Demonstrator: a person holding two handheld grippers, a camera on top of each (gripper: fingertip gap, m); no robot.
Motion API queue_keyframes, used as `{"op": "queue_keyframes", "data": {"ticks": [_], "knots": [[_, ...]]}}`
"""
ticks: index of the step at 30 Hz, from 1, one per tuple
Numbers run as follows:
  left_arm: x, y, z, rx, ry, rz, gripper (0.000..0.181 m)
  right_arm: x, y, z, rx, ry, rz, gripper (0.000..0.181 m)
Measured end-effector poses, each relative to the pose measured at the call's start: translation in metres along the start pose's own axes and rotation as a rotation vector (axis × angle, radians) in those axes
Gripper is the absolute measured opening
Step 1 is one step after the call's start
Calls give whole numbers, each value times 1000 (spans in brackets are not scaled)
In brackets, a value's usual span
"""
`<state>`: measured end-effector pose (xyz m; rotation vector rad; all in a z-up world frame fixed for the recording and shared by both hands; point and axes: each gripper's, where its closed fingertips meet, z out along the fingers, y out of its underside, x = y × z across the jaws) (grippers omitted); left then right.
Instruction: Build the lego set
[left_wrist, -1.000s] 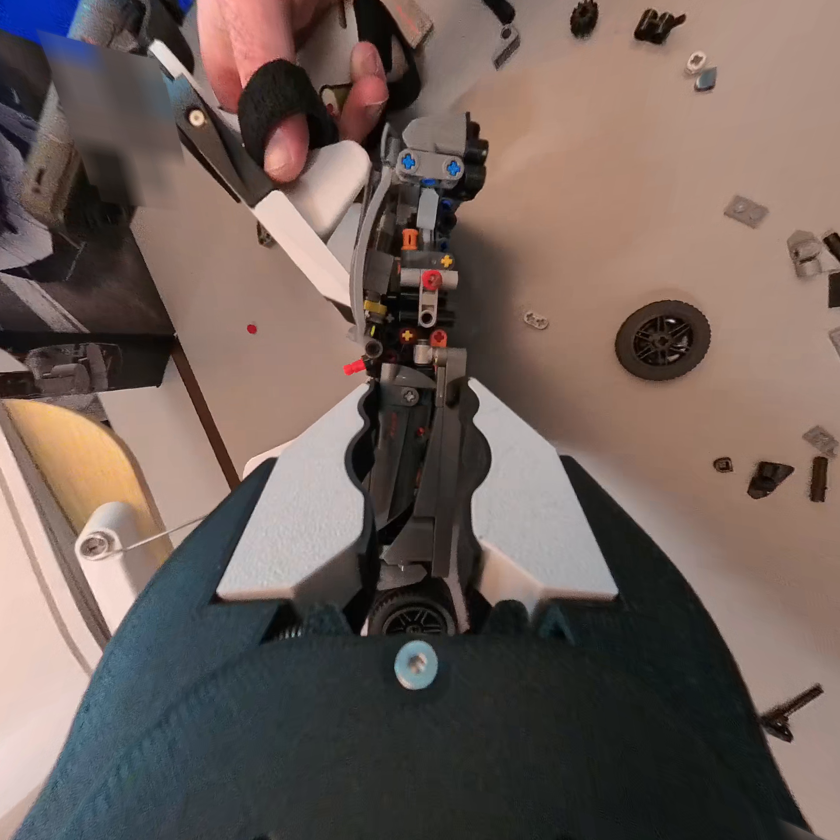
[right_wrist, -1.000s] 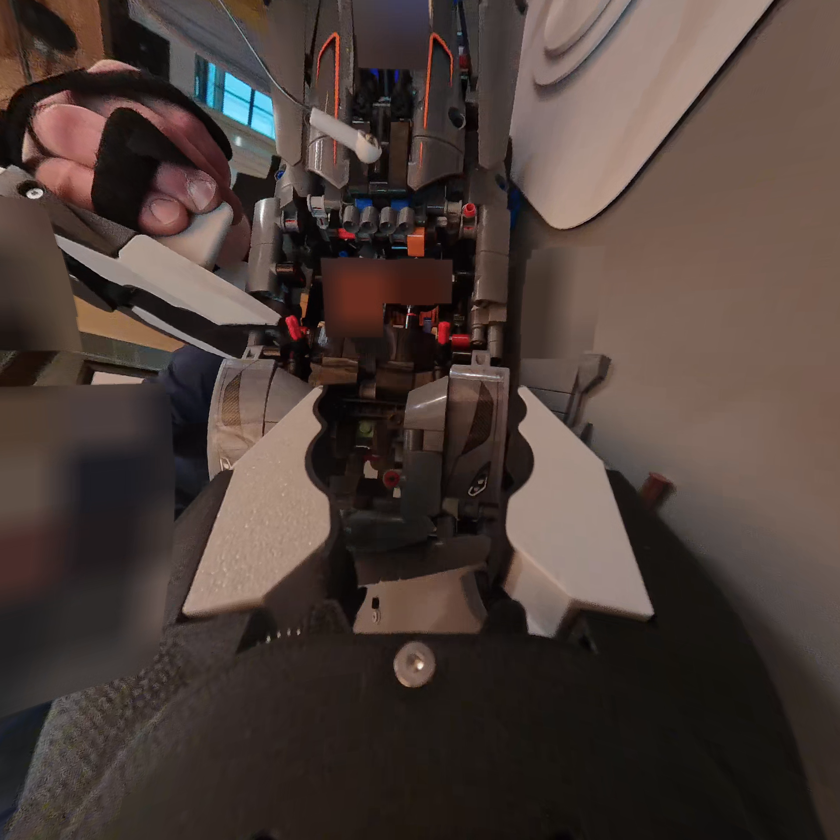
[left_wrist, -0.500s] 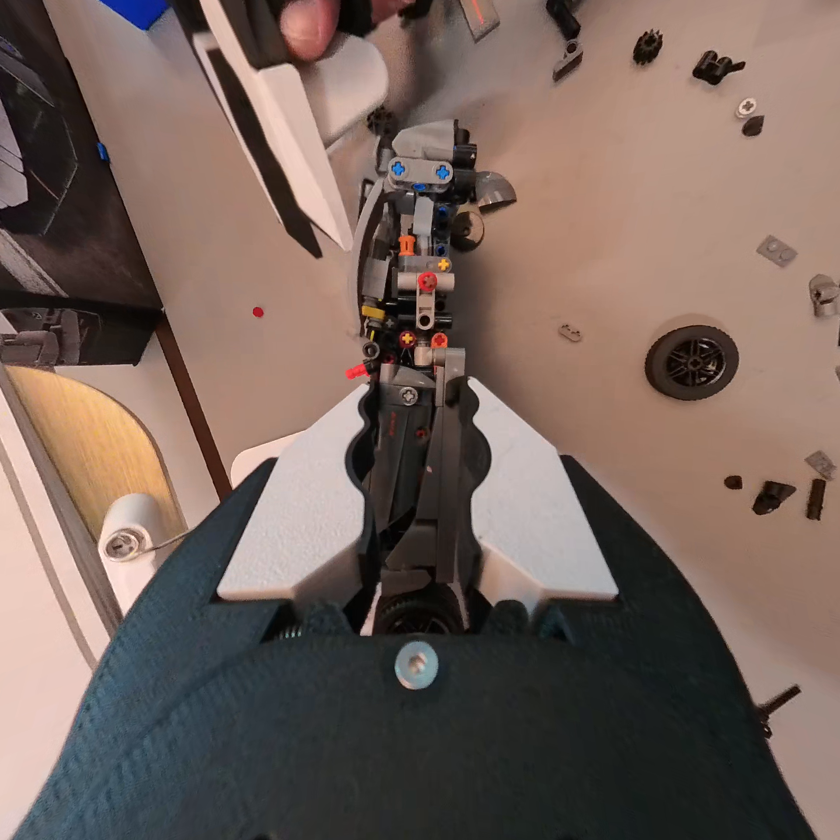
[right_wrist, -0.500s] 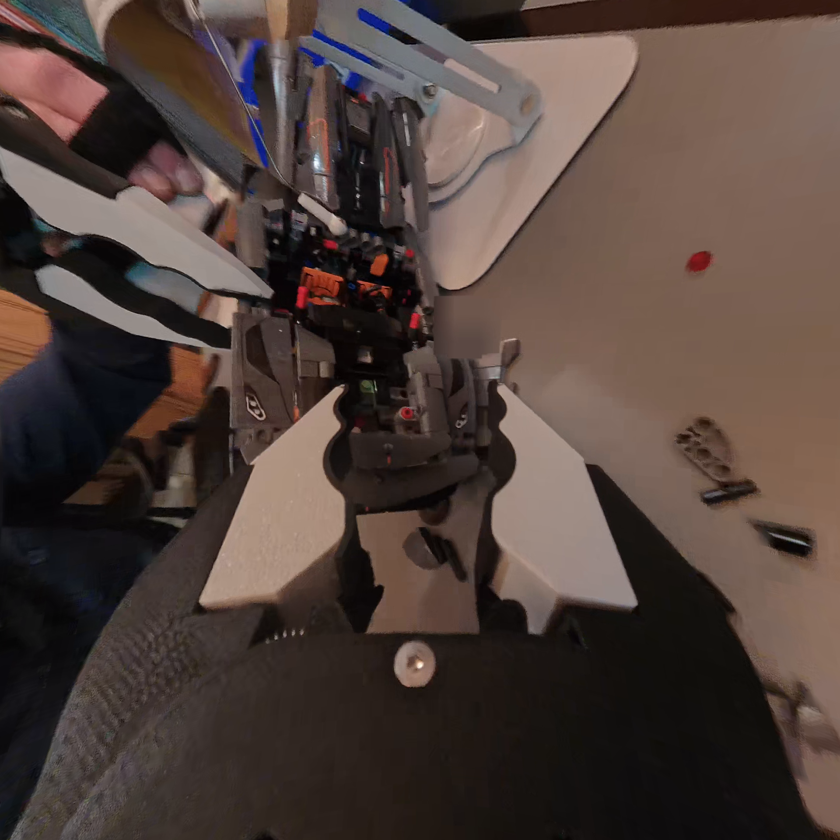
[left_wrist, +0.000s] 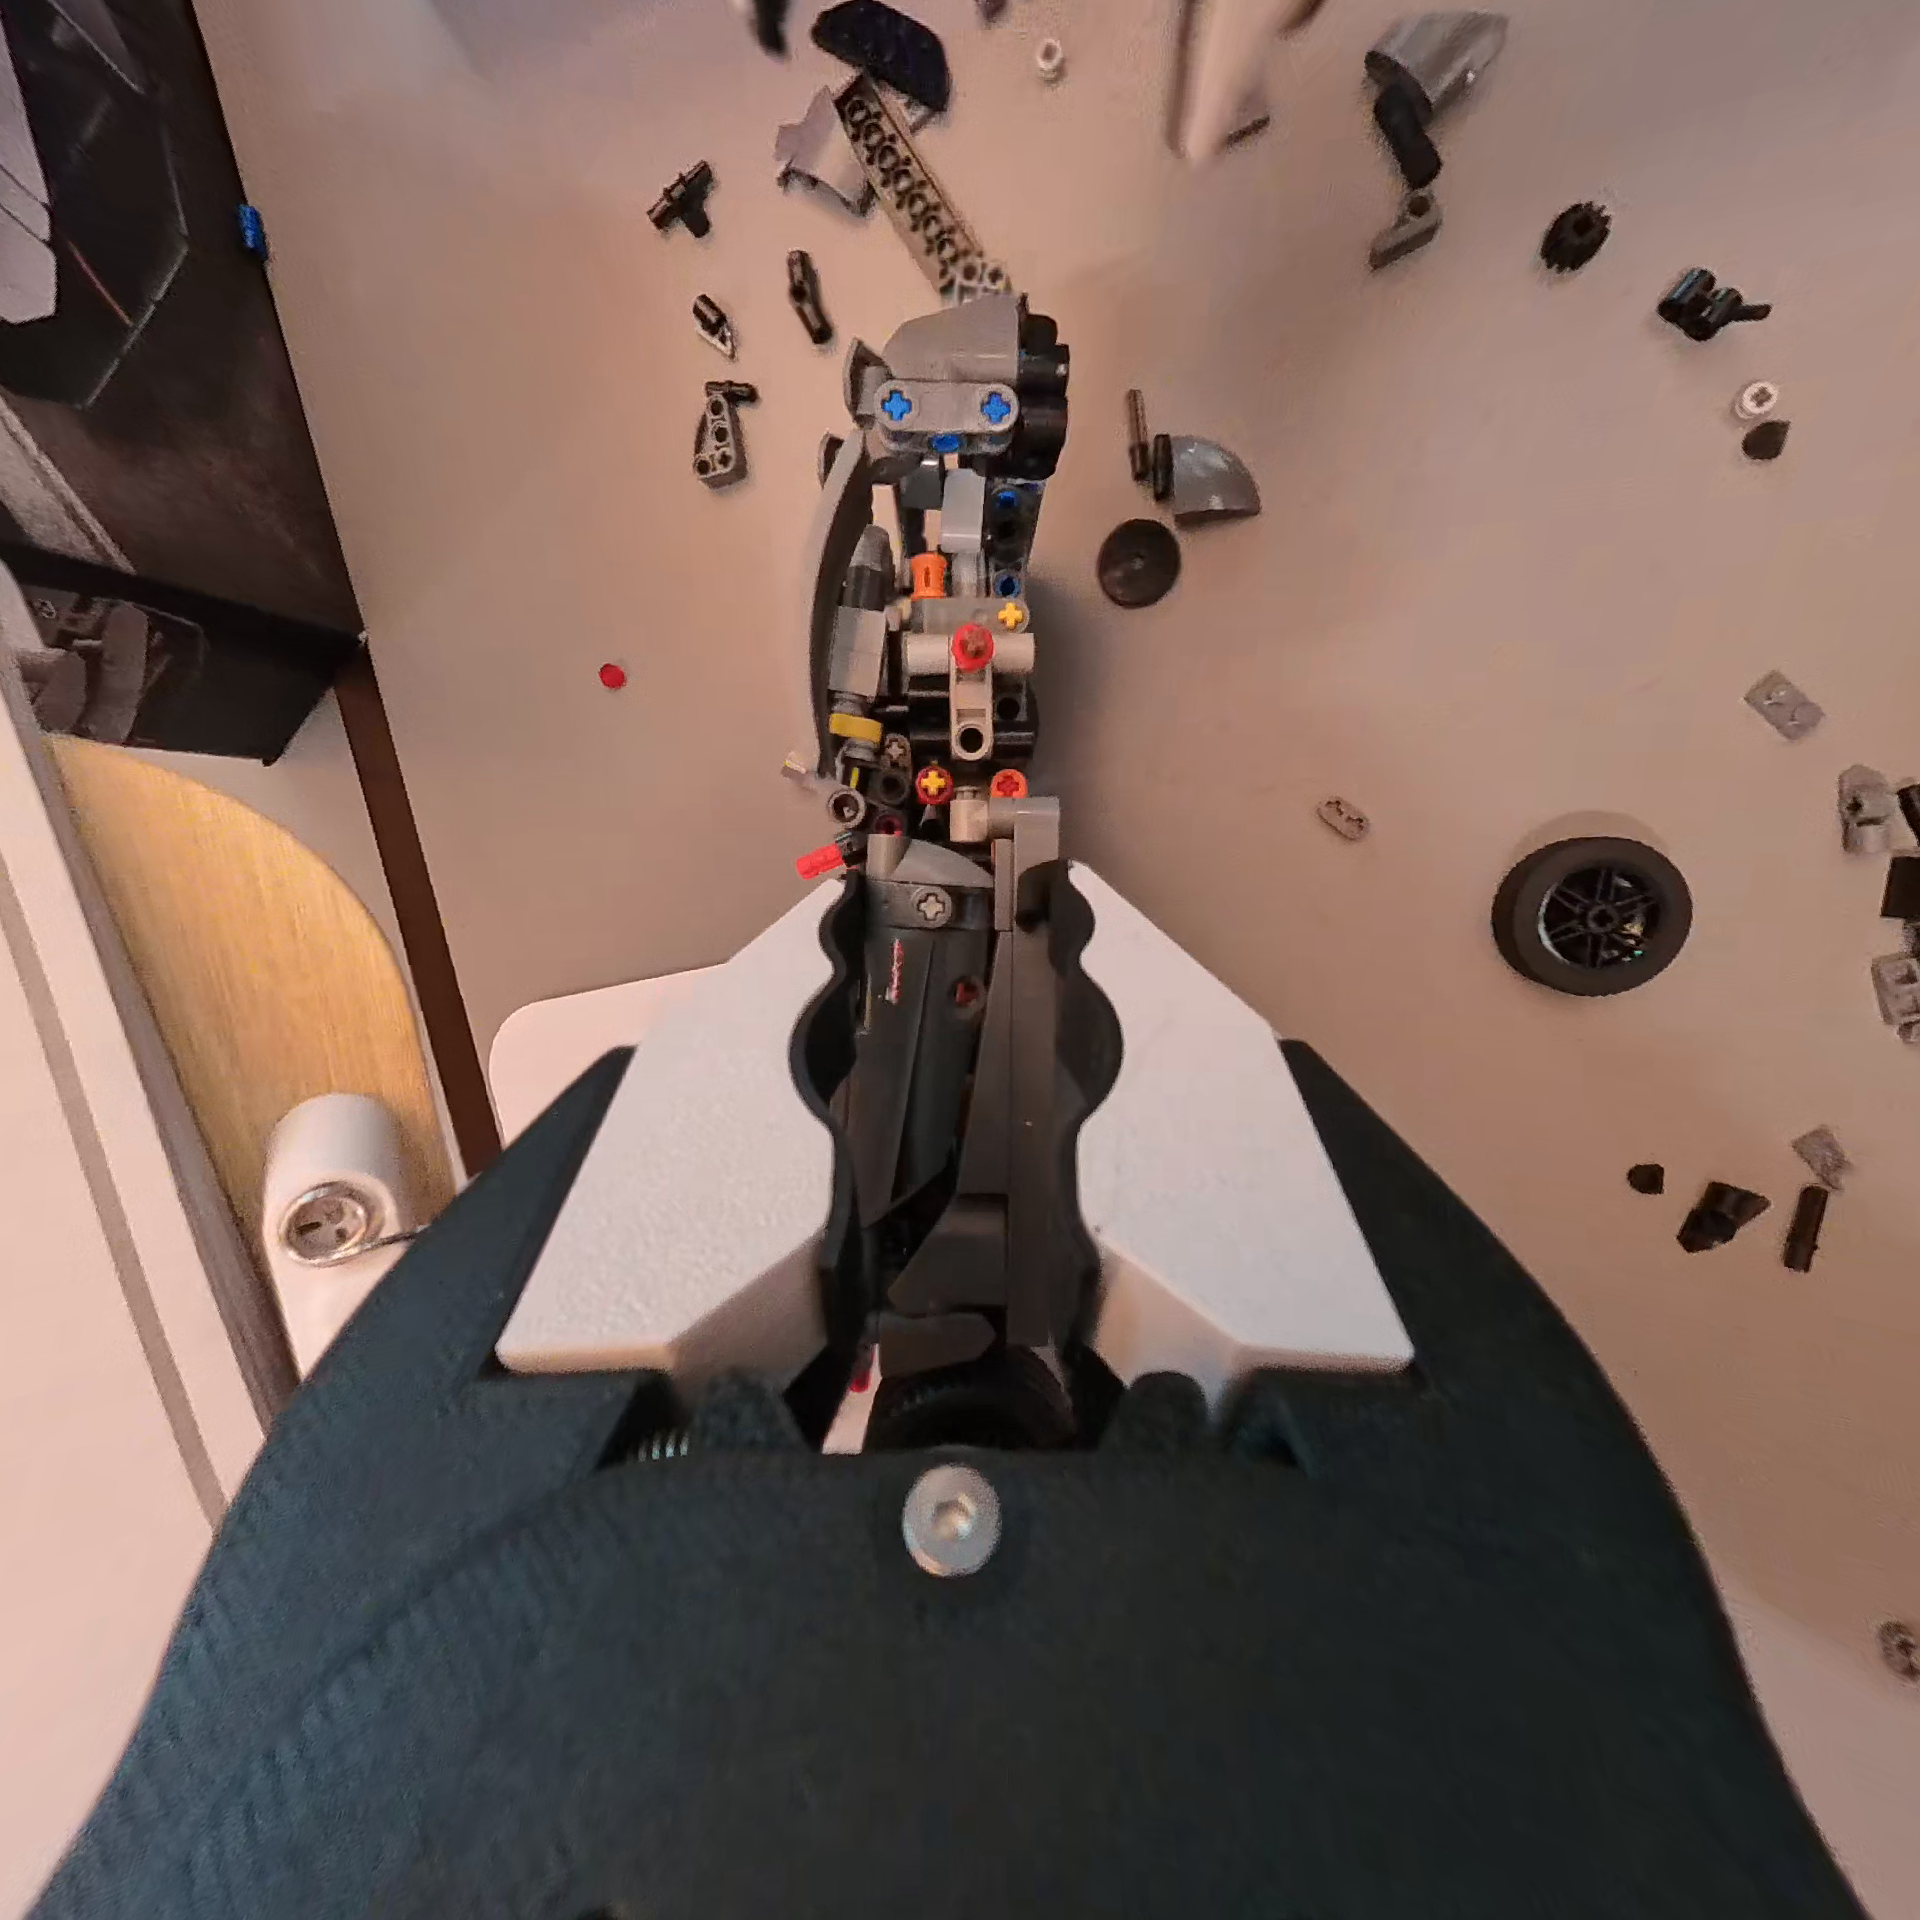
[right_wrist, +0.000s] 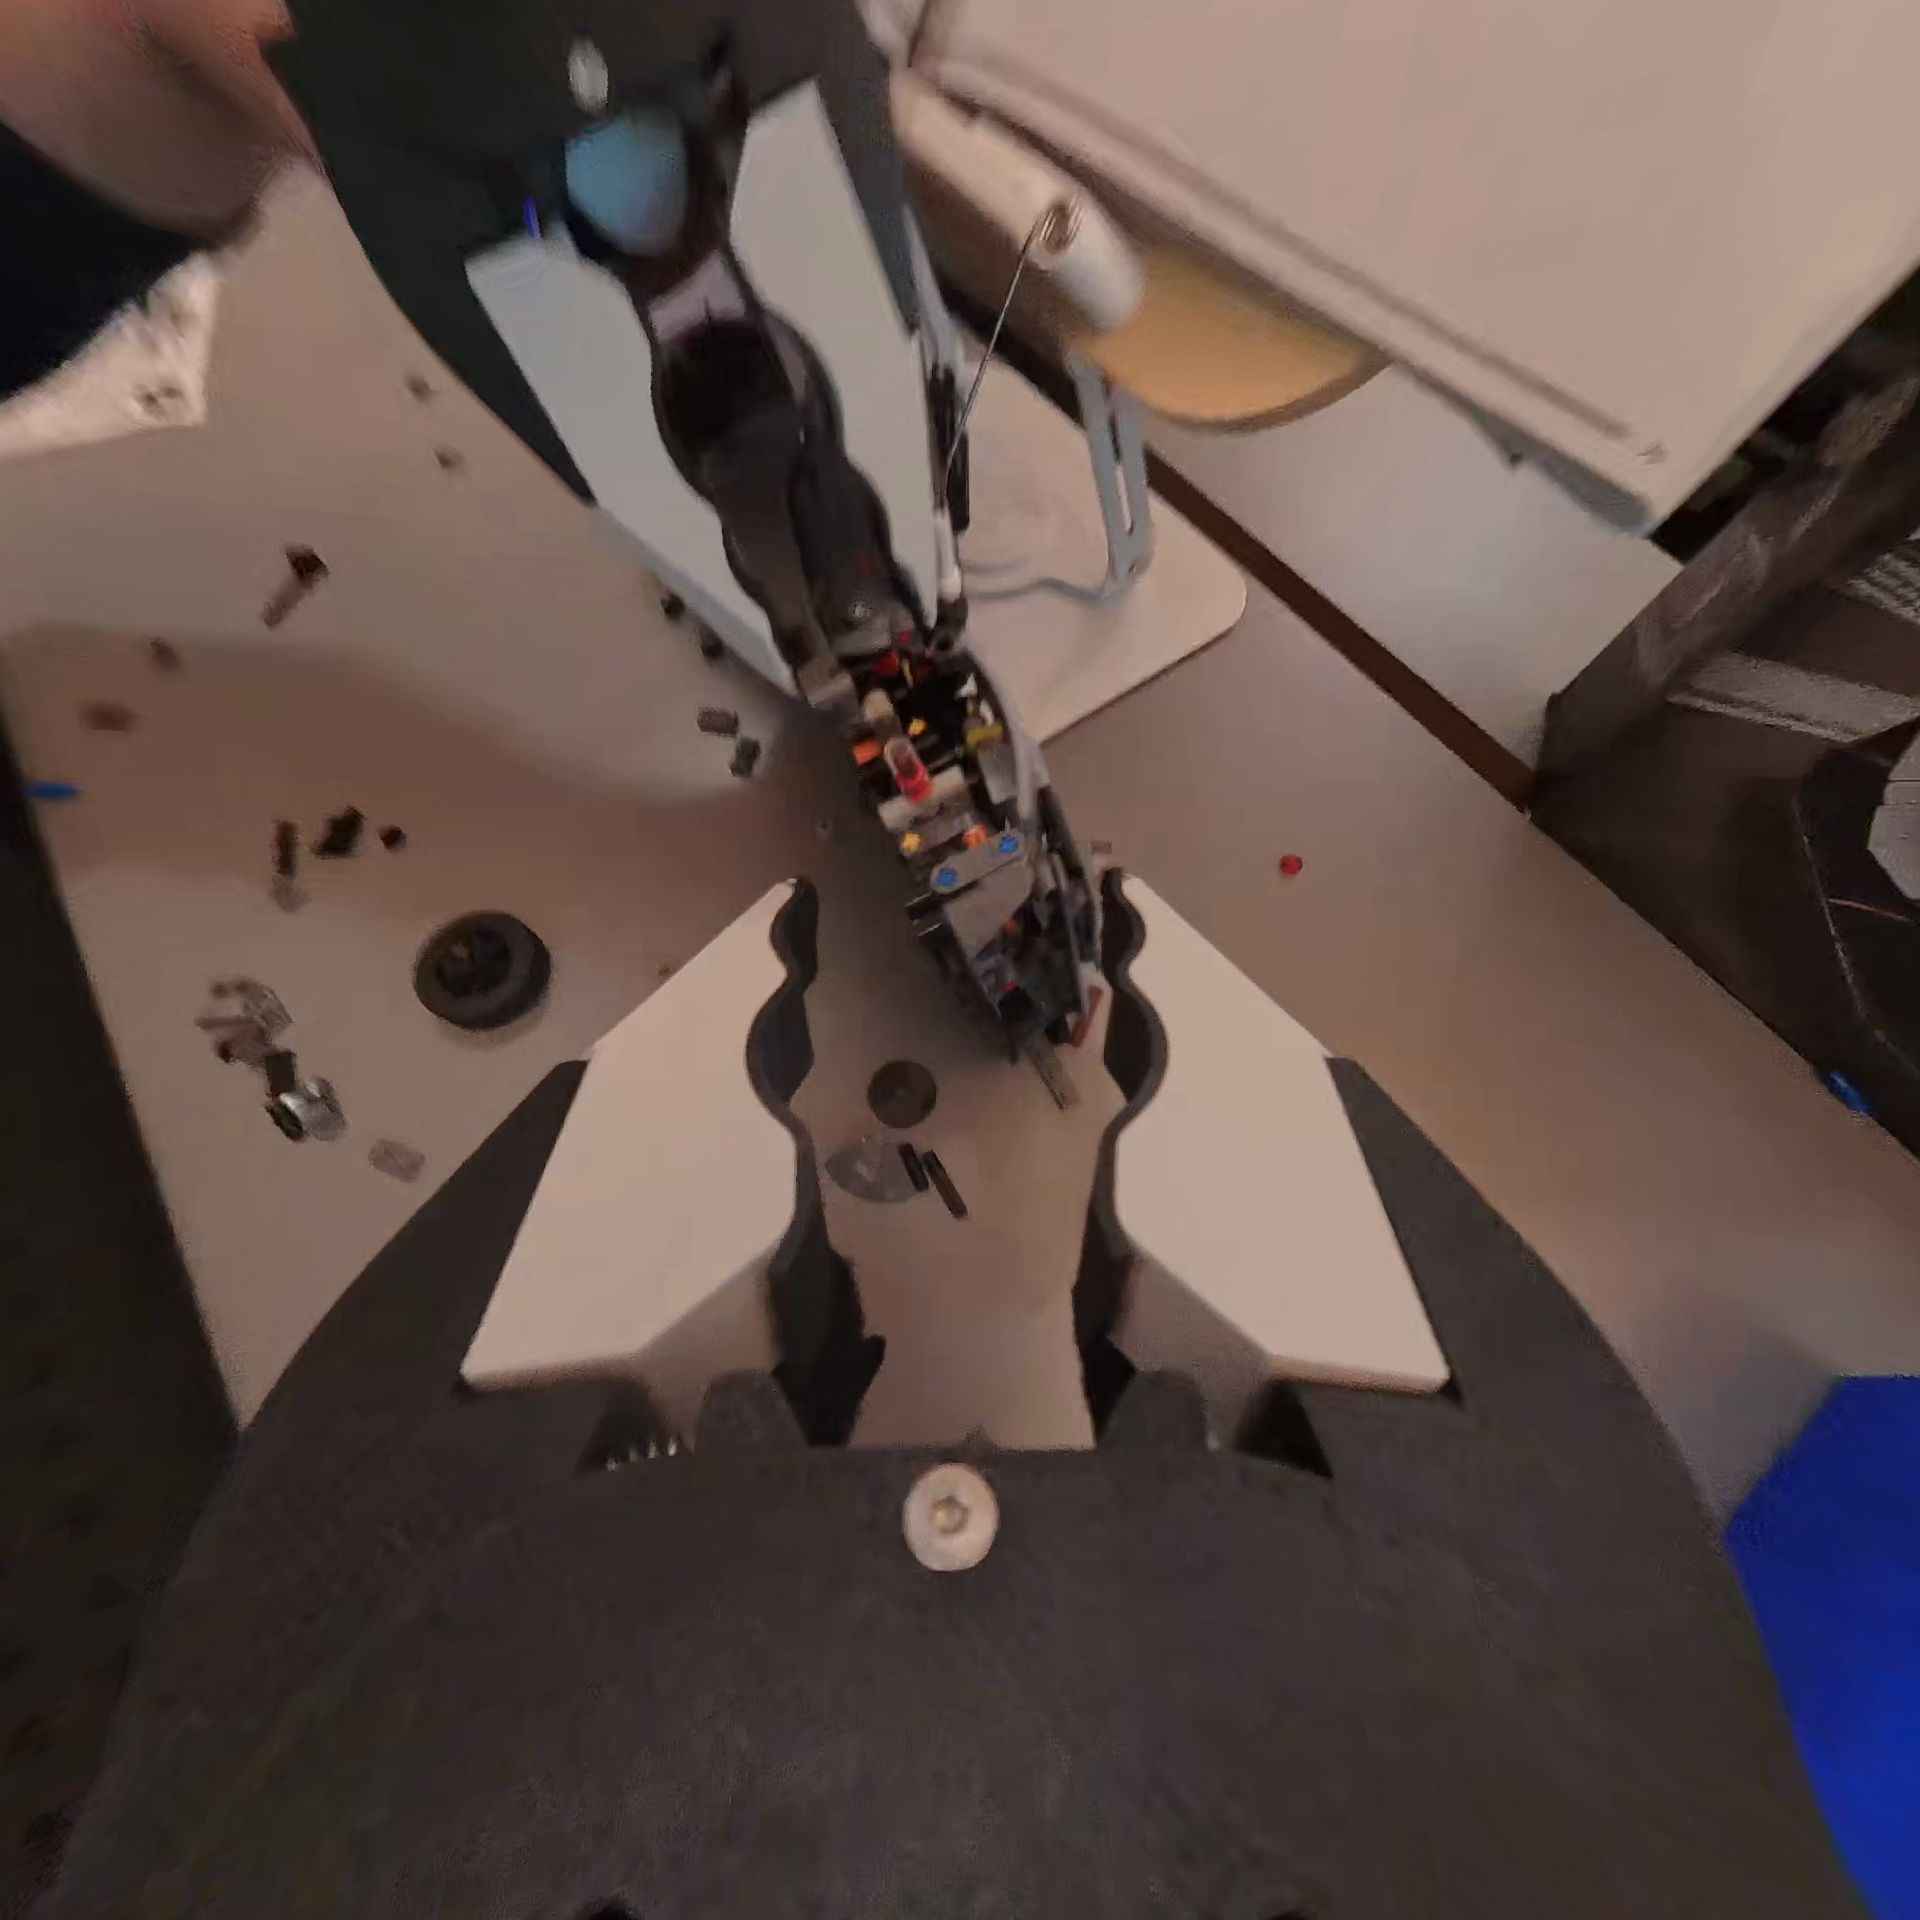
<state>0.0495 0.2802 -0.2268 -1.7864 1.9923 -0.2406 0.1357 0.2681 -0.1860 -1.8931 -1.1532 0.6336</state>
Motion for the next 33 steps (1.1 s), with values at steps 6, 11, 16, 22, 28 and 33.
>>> {"op": "queue_keyframes", "data": {"ticks": [6, 11, 16, 22, 28, 33], "knots": [[-1, 1, 0, -10, 10, -47, 33, 3, 24, 47, -133, 6, -92, 87], [-4, 0, 0, 5, -8, -51, 33, 16, 46, 78, -220, -15, -125, 53], [-9, 0, -3, 6, -70, -49, 43, 21, 47, 83, -182, -27, -118, 45], [2, 15, 2, -117, -98, -32, 76, 19, 46, 83, -161, -44, -114, 44], [-24, 36, 9, -276, -251, -63, 81, 16, 46, 83, -160, -43, -132, 43], [-17, 40, 15, -313, -200, -68, 52, 16, 45, 83, -147, -49, -125, 43]]}}
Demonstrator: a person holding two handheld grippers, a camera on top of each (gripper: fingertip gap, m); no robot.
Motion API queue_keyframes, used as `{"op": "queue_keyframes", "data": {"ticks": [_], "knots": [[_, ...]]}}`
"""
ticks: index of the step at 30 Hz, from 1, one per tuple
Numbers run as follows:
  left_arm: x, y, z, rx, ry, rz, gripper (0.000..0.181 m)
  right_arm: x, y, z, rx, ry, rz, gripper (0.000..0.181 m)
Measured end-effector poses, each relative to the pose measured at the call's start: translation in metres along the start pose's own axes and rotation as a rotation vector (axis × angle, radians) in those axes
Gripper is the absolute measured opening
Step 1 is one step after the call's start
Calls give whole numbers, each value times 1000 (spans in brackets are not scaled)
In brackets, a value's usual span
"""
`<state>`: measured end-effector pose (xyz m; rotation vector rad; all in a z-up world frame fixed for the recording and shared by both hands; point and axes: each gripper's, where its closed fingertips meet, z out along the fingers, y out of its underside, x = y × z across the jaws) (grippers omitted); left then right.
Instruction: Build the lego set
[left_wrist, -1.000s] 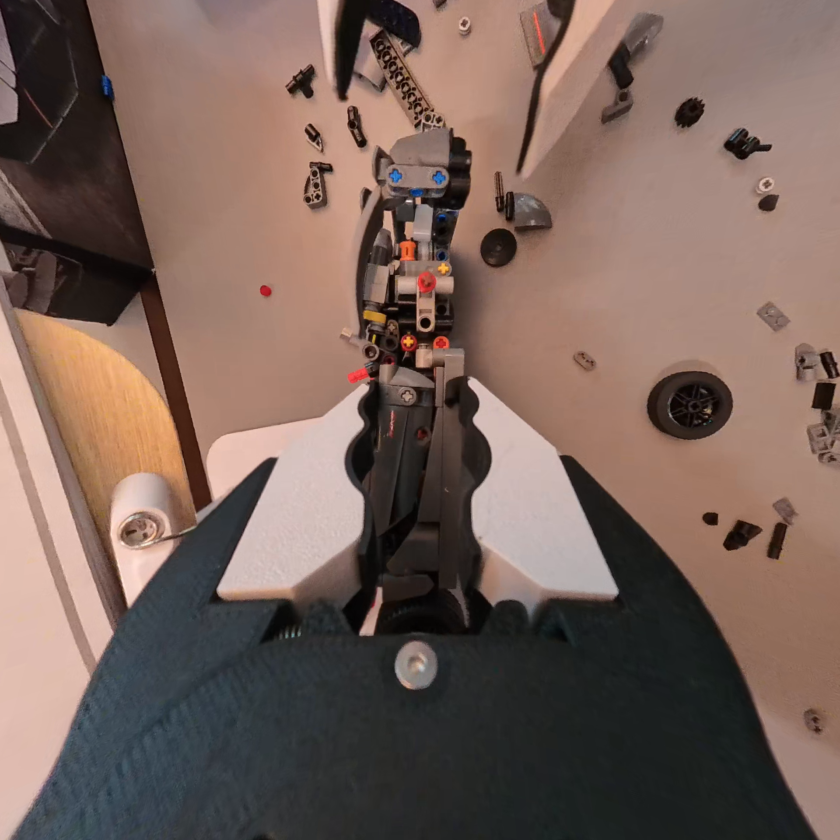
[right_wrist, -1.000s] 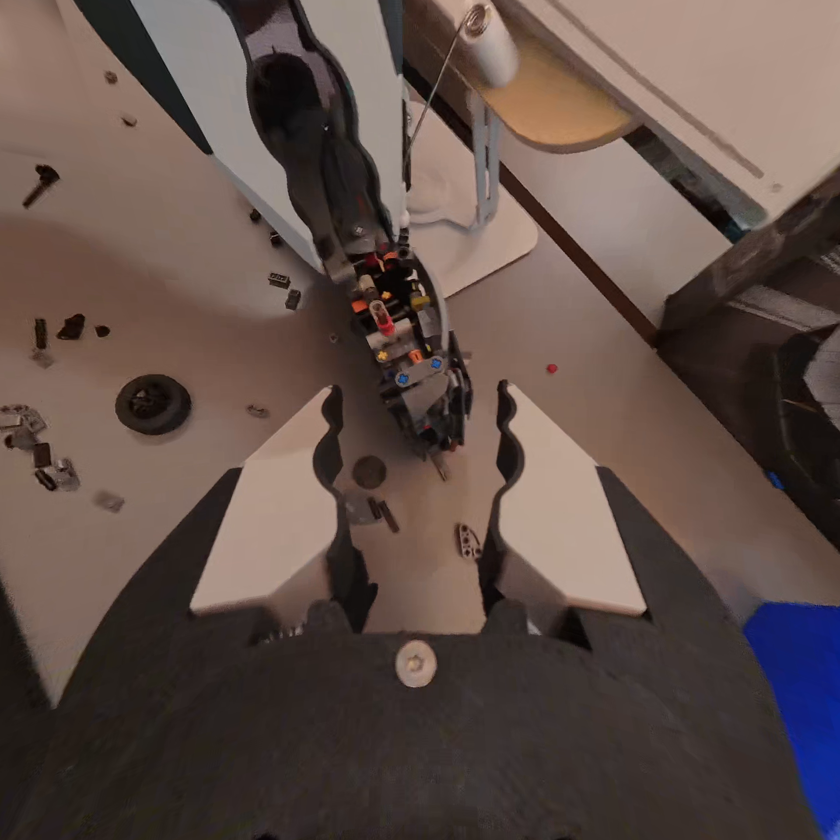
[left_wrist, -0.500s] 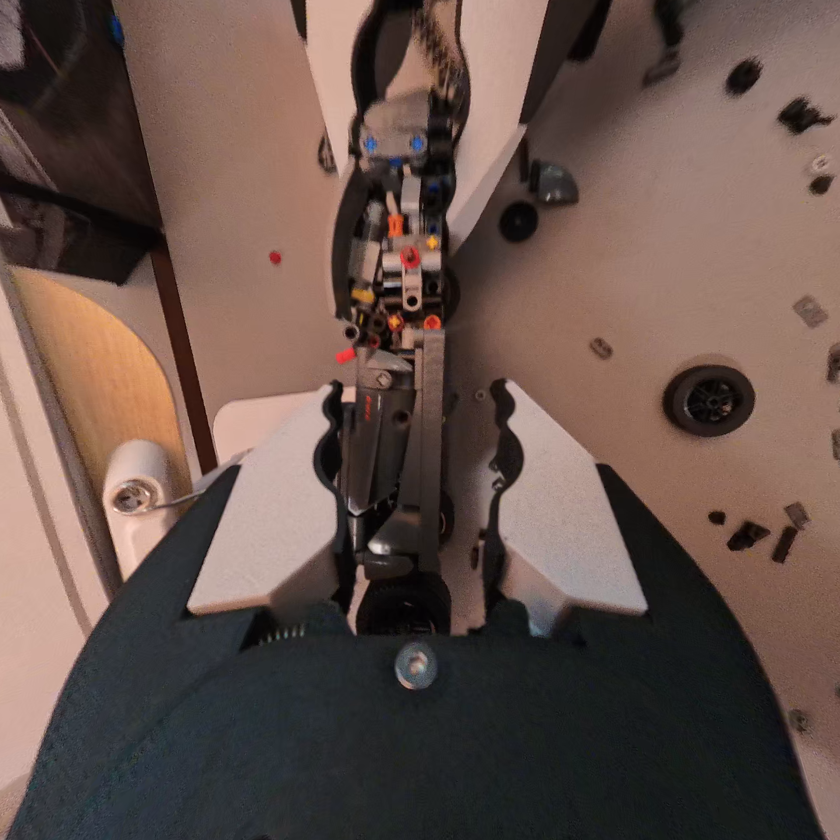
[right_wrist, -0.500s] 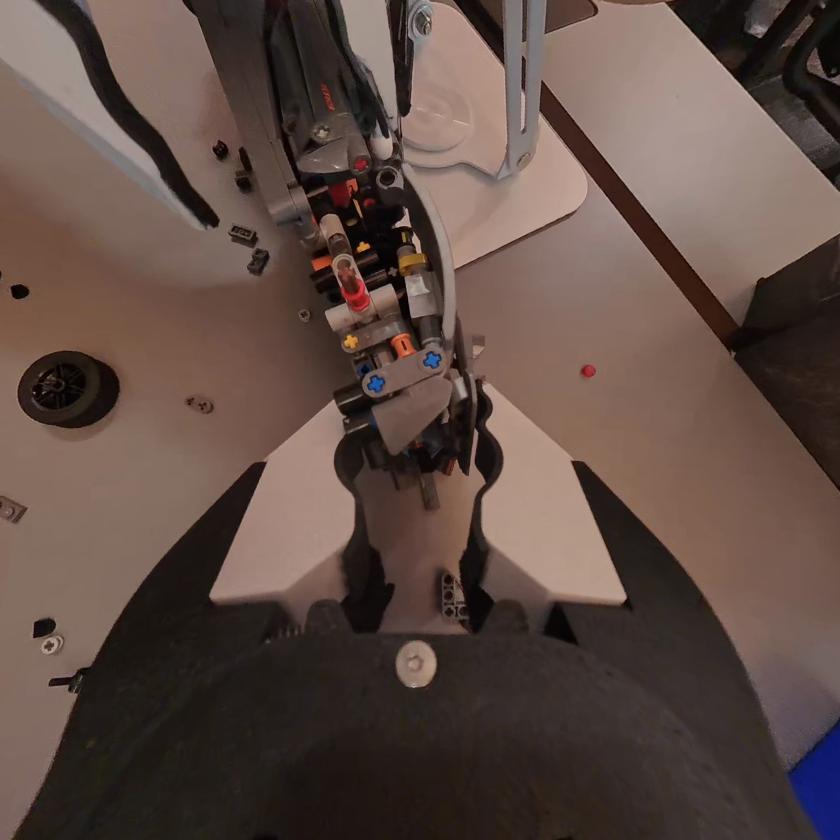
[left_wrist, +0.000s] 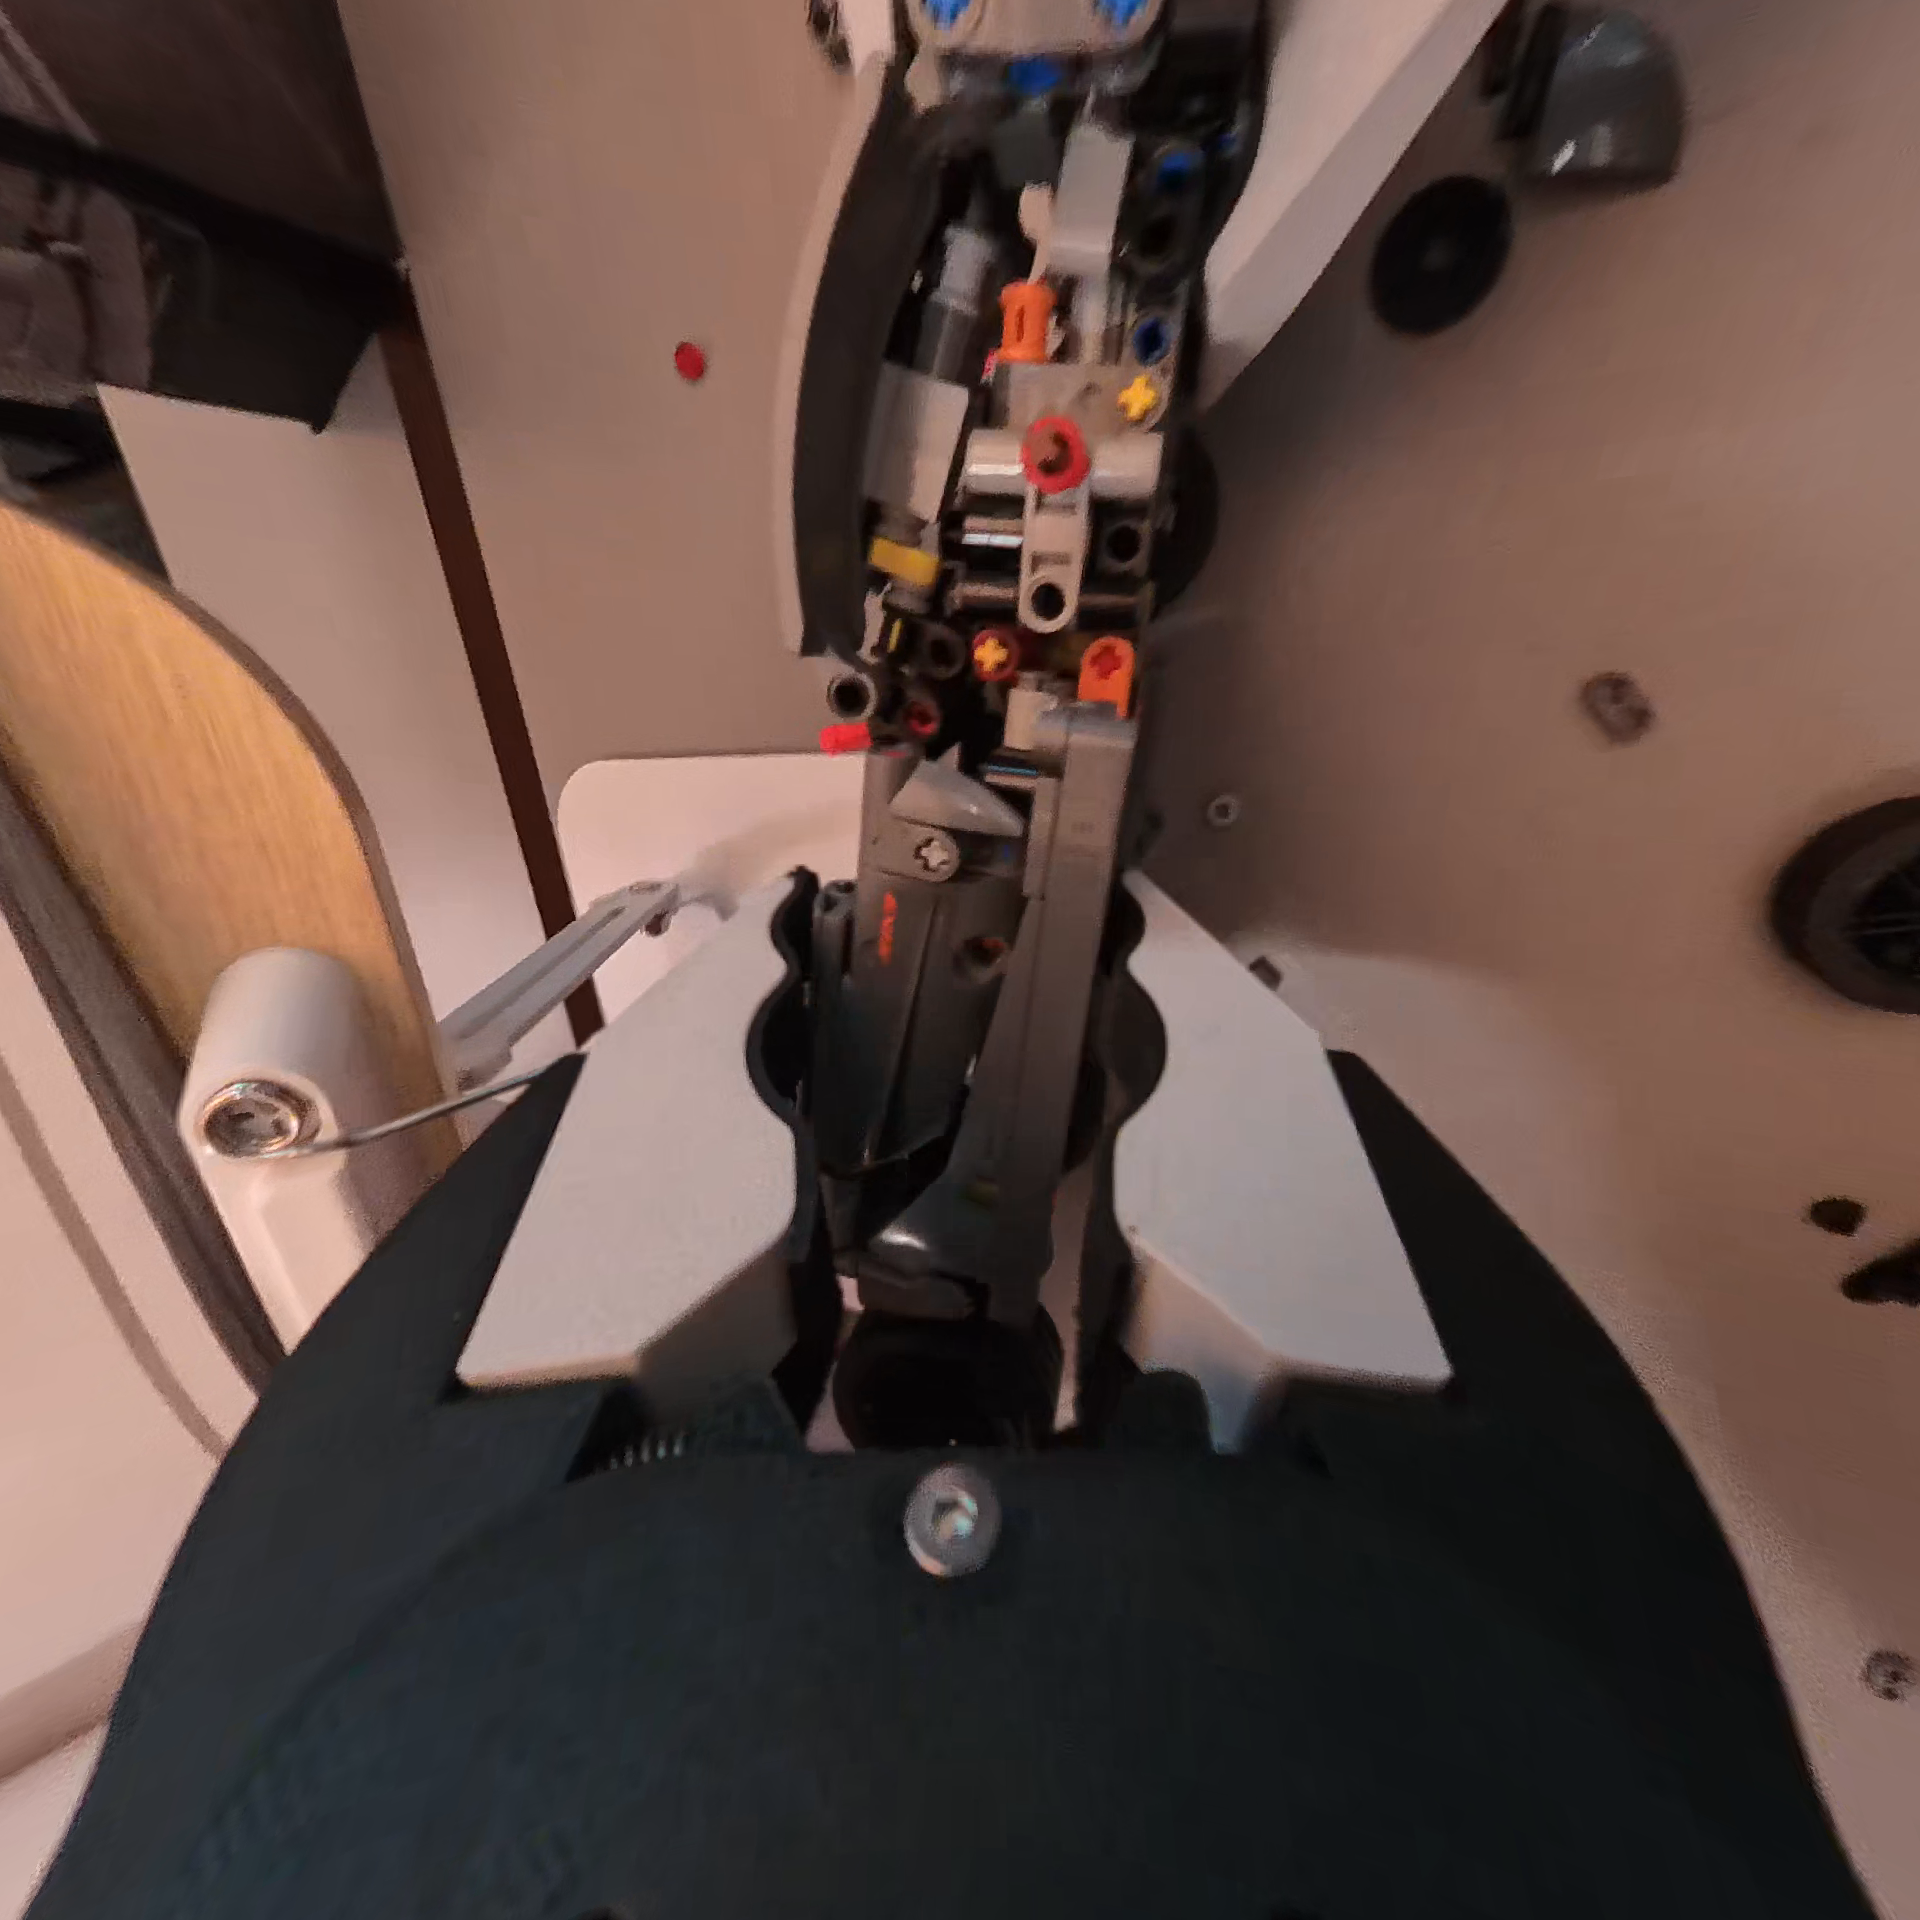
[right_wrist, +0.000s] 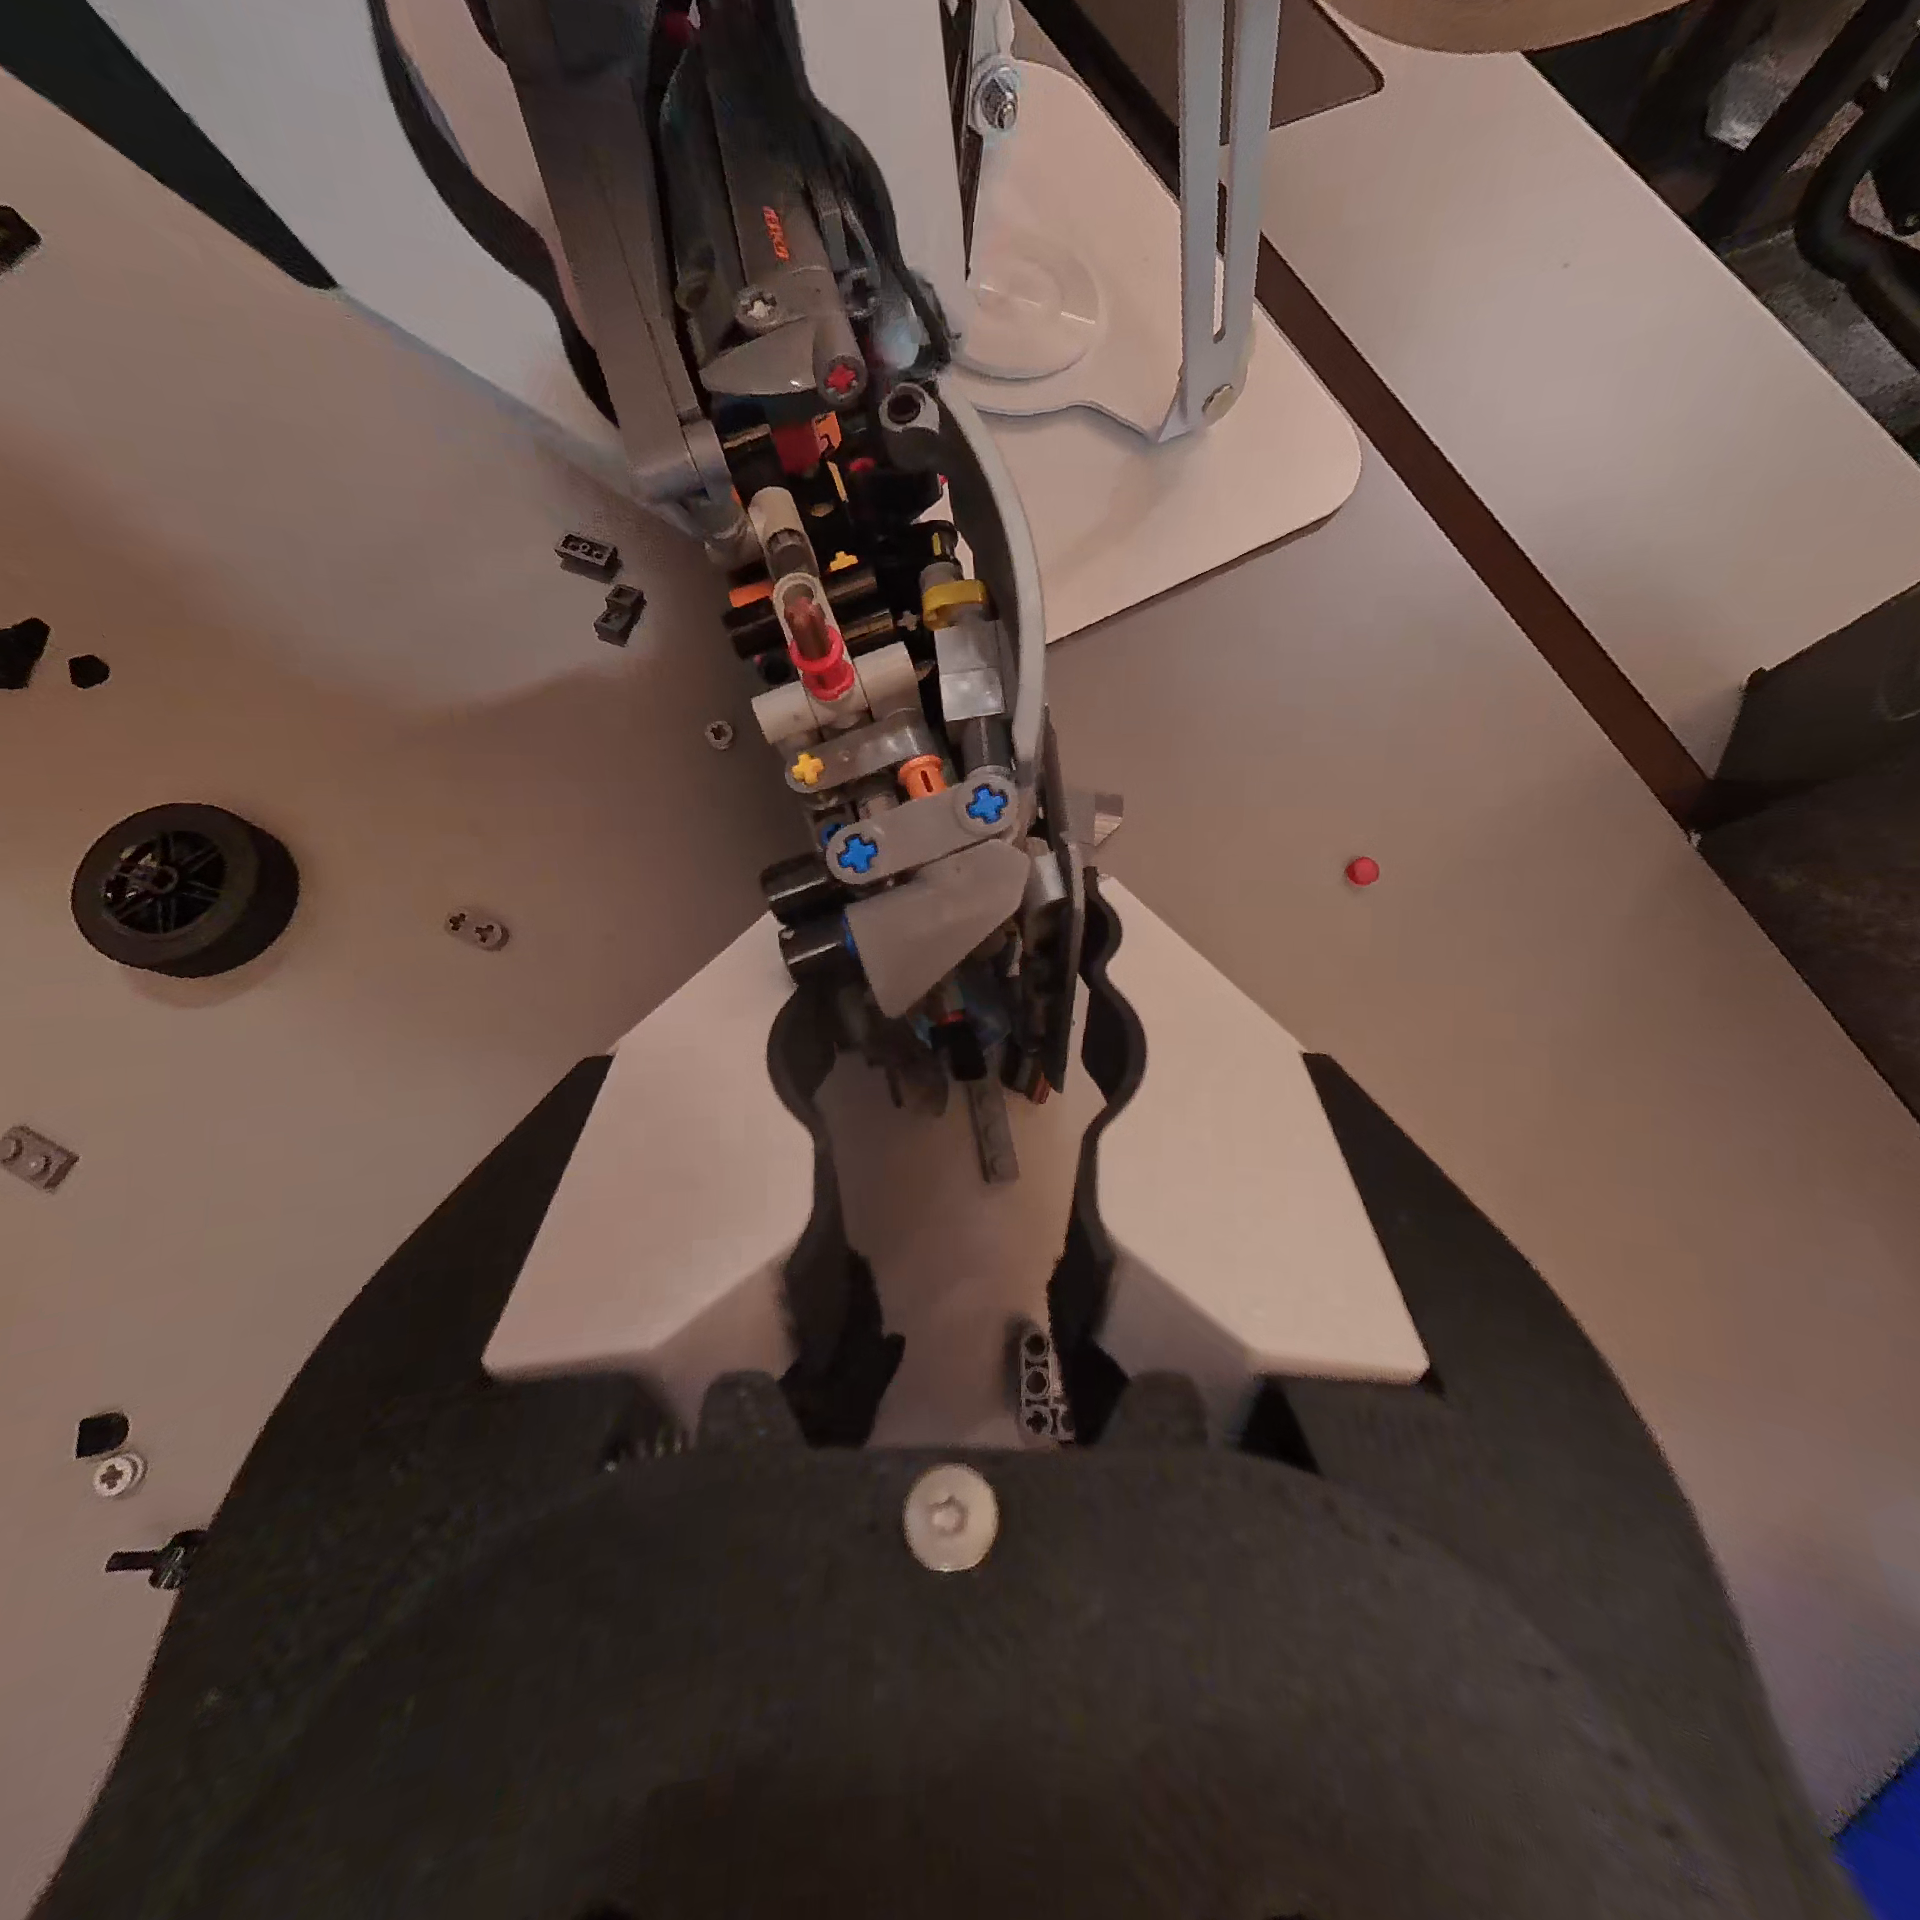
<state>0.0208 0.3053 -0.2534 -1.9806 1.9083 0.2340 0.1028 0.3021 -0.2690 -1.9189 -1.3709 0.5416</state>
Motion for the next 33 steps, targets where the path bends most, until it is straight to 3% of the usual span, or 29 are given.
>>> {"op": "queue_keyframes", "data": {"ticks": [11, 19, 33], "knots": [[3, 5, 1, -56, 57, -15, 47, -2, -3, -1, 15, -9, 18, 41], [14, 9, -17, -33, 109, -61, 46, -15, -18, -12, 36, -43, 17, 40], [67, 46, -65, -128, 133, -159, 46, -80, -45, -10, 51, -218, -56, 39]]}}
